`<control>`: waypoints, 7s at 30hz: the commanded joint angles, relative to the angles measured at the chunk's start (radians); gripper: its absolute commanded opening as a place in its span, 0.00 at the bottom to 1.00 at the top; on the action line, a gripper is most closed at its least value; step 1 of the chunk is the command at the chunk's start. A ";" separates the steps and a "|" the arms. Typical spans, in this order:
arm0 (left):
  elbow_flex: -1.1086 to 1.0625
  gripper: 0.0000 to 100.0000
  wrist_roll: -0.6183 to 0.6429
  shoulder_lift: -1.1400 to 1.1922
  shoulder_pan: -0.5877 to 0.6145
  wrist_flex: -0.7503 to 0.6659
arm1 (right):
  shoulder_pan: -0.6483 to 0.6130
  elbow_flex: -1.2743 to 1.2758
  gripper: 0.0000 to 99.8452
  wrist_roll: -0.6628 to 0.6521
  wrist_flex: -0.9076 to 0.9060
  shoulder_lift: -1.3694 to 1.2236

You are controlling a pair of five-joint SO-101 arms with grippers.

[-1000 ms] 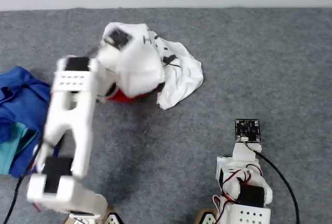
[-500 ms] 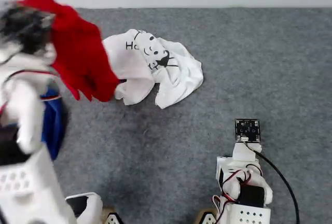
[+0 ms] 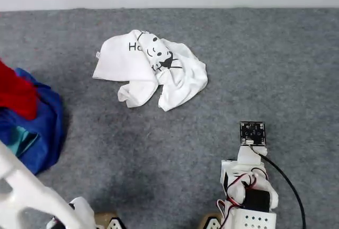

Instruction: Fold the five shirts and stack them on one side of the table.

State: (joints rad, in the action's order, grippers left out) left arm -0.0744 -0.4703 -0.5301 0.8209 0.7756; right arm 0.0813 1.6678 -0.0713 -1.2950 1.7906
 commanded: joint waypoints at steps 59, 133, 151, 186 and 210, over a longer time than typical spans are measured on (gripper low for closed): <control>-0.251 0.02 0.005 -0.354 0.077 0.976 | 0.013 -0.064 0.01 -0.196 0.200 -0.008; -0.321 0.02 0.193 -0.358 0.075 0.977 | -0.473 -2.067 0.02 -0.319 -0.236 -2.209; -0.317 0.02 0.190 -0.384 -0.041 0.979 | -0.173 -2.056 0.01 -0.677 -0.496 -1.751; -0.545 0.02 0.206 -0.571 -0.736 0.956 | 0.101 -1.964 0.01 -0.864 -0.490 -1.685; 0.125 0.18 0.273 0.729 -1.444 0.795 | 0.102 -1.883 0.02 -0.684 -0.487 -1.690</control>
State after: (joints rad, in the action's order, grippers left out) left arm -0.0652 -0.2156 0.1082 -0.5815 1.5367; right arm 0.1857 -0.2071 -0.7664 -1.7507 0.0767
